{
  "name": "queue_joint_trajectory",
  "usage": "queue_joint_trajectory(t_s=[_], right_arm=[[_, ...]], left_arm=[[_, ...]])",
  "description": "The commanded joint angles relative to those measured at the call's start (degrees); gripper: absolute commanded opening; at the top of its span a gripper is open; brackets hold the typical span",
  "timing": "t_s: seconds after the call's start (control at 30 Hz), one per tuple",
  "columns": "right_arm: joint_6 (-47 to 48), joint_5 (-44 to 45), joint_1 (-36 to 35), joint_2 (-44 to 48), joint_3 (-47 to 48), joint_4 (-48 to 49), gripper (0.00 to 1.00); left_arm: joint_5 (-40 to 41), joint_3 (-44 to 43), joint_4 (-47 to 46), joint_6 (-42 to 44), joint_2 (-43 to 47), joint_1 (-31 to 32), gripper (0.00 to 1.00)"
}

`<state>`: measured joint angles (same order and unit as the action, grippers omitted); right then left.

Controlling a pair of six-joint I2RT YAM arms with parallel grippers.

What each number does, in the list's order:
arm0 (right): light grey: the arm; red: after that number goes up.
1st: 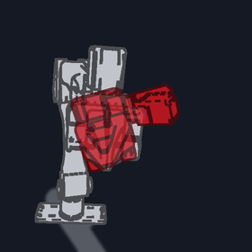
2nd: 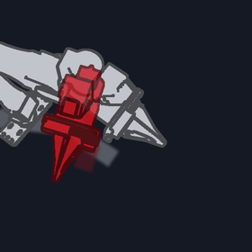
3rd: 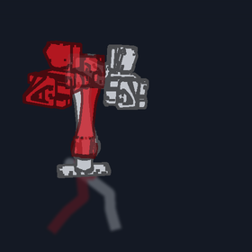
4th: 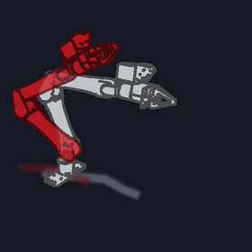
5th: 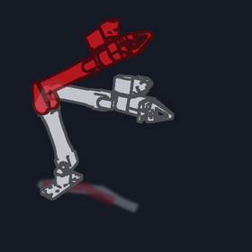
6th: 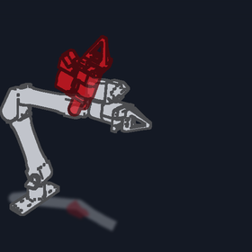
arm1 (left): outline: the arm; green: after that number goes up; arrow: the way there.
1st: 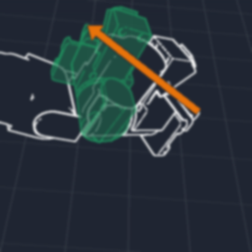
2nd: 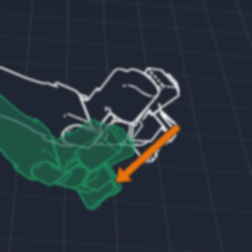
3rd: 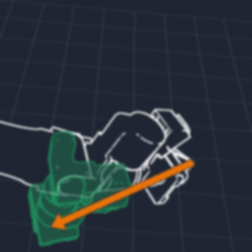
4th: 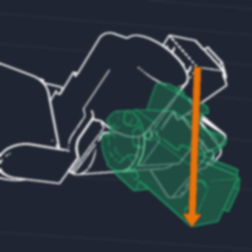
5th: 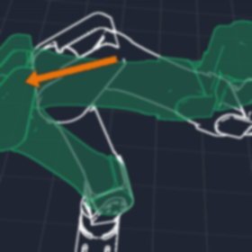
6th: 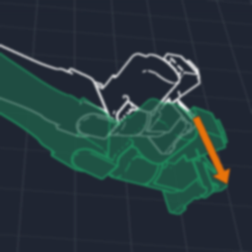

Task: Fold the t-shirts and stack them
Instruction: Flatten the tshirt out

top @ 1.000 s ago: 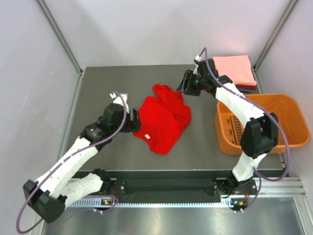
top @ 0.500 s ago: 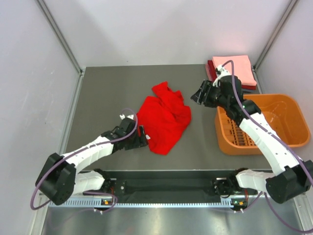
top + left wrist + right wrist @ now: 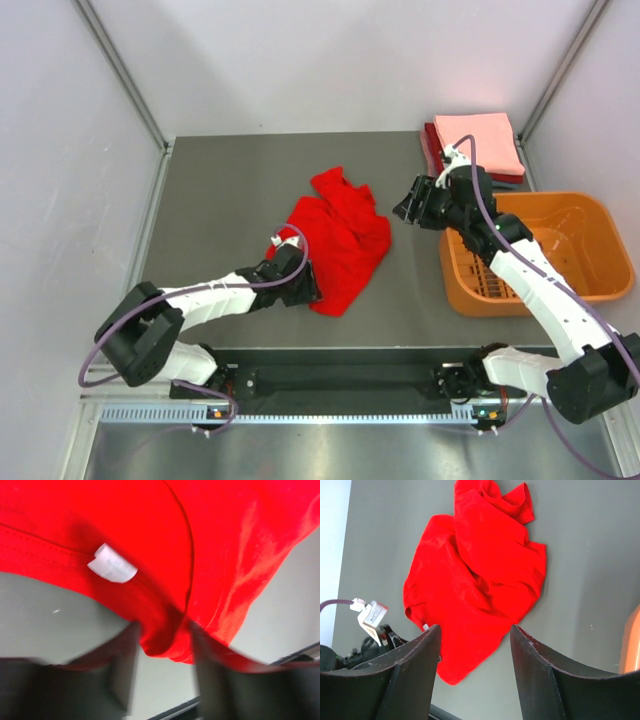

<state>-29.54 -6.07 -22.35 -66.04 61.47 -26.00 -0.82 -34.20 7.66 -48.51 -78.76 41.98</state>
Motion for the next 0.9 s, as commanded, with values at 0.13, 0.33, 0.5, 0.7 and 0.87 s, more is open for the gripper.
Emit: queue_joint_trajectory(t_s=[0.13, 0.33, 0.5, 0.7, 0.87], right_arm=[[0.4, 0.3, -0.4, 1.4, 0.5, 2.4, 0.58], [0.5, 0.4, -0.6, 1.9, 0.3, 1.0, 0.58], [0.8, 1.1, -0.6, 2.5, 0.3, 0.4, 0.58], [0.3, 0.7, -1.0, 3.2, -1.3, 0.9, 0.58], [0.4, 0.3, -1.6, 3.5, -0.9, -0.2, 0.58]], left_arm=[[7.6, -3.0, 5.4, -1.0, -1.2, 1.9, 0.09], [22.1, -23.6, 23.4, 10.8, -0.1, -7.9, 0.00], [16.9, -33.6, 20.6, 17.8, -0.3, -19.8, 0.00], [9.6, -38.1, 16.2, 22.8, -9.6, -27.9, 0.04], [8.7, -54.3, 22.1, 24.6, -23.2, -33.7, 0.08]])
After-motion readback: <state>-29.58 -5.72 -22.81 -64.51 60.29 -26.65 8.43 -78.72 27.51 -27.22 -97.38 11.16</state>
